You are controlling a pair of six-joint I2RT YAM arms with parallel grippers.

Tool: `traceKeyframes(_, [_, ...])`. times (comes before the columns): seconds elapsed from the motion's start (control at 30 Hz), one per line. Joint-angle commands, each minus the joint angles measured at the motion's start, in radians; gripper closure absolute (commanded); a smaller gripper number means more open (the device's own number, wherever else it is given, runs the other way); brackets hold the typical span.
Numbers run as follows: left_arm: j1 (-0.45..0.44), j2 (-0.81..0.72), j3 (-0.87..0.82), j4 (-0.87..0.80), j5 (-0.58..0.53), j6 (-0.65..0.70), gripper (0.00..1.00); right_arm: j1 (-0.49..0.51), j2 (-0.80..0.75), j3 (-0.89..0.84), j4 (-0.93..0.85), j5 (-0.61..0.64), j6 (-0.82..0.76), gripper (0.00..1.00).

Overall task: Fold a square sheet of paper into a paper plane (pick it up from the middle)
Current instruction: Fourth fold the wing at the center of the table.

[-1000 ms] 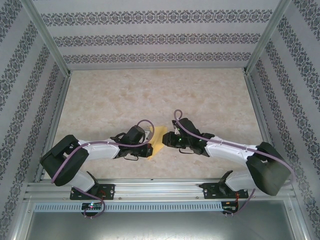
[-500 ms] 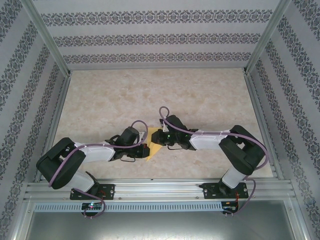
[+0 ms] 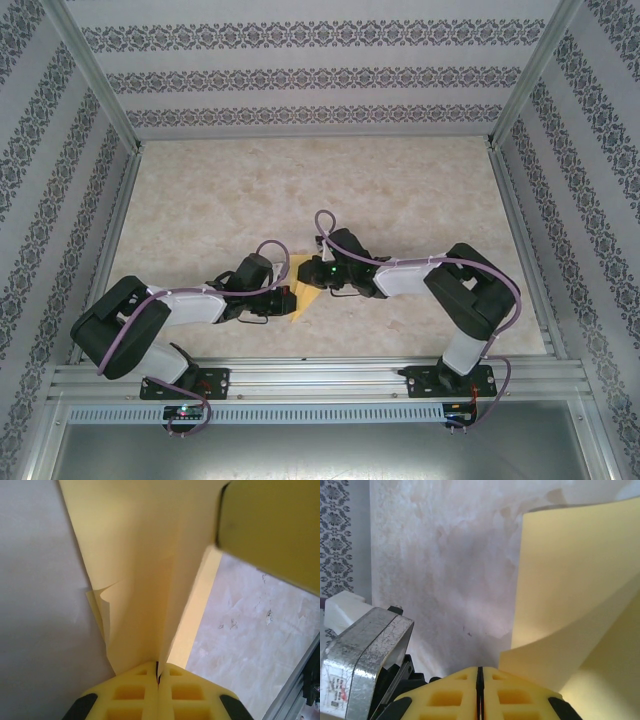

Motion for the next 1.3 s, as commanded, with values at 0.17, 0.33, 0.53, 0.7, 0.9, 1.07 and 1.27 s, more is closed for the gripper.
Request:
traceKeyframes(0.17, [0.021,0.077,-0.021,-0.025,-0.009,0.047,0.96,-0.033,-0.178,-0.130,-0.043,0.110,-0.001,0.89])
traceKeyframes(0.33, [0.022,0.076,-0.020,-0.014,-0.002,0.058,0.96,-0.035,-0.177,-0.128,-0.130,0.158,-0.001,0.91])
traceKeyframes(0.53, [0.021,0.063,-0.024,-0.012,-0.002,0.058,0.96,-0.037,-0.099,-0.084,-0.104,0.133,0.014,0.92])
traceKeyframes(0.7, [0.021,0.060,-0.023,-0.009,0.000,0.060,0.97,-0.033,-0.021,-0.020,-0.111,0.095,0.009,0.93])
traceKeyframes(0.9, [0.021,0.035,-0.024,-0.012,0.000,0.071,0.97,-0.033,0.076,-0.005,-0.159,0.128,0.039,0.95])
traceKeyframes(1.07, [0.018,0.057,-0.003,0.004,0.025,0.106,0.97,-0.010,0.043,-0.074,-0.146,0.194,0.080,0.95])
traceKeyframes(1.27, [0.014,0.025,-0.020,0.065,0.025,0.176,0.98,0.044,-0.064,-0.148,-0.176,0.299,0.138,0.95])
